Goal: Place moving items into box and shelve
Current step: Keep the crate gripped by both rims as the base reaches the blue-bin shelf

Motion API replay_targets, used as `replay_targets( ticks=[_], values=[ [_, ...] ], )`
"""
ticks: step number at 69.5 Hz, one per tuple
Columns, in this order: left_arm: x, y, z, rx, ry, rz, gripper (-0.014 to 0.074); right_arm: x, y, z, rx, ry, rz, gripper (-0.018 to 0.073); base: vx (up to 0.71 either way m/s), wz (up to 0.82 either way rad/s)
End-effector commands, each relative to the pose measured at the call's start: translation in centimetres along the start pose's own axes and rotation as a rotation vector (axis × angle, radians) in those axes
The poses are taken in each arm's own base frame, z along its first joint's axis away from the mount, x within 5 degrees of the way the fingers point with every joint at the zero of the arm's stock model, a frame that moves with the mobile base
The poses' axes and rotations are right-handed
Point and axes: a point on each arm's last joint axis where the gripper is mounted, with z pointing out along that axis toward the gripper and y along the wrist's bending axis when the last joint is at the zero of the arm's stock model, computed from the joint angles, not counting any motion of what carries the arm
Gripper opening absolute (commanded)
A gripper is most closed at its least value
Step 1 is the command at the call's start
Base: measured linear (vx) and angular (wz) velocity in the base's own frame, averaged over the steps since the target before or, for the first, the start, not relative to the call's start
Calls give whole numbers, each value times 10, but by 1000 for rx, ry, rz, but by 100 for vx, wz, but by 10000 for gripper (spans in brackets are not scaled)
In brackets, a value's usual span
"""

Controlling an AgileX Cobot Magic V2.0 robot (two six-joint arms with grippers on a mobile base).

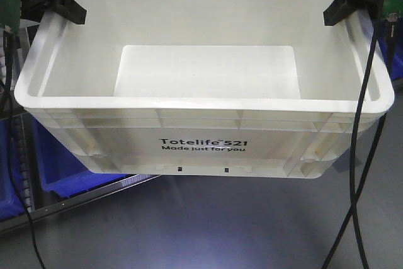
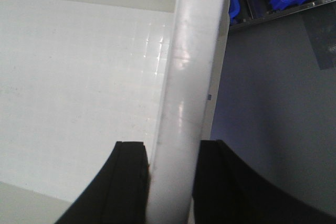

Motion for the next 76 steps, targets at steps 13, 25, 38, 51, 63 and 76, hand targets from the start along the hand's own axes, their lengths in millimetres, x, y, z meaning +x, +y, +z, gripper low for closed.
replay_targets(
  ticks=[13, 25, 38, 51, 63, 76],
  values=[
    [-10, -38, -34, 247, -193, -34, -4, 2, 30, -33, -234, -82, 12, -4, 1, 41],
    [-10, -38, -34, 247, -193, -34, -4, 2, 30, -33, -234, -82, 12, -4, 5, 45],
    [-10, -38, -34, 247, -193, -34, -4, 2, 30, -33, -234, -82, 12, -4, 8, 37],
    [-10, -38, -34, 247, -193, -34, -4, 2, 30, -33, -234, -82, 12, -4, 10, 24],
    [-10, -38, -34, 247, -193, -34, -4, 2, 30, -33, -234, -82, 12, -4, 11, 11],
    [-10, -38, -34, 247, -193, -34, -4, 2, 30, -33, -234, -82, 12, -4, 12, 0]
  ],
)
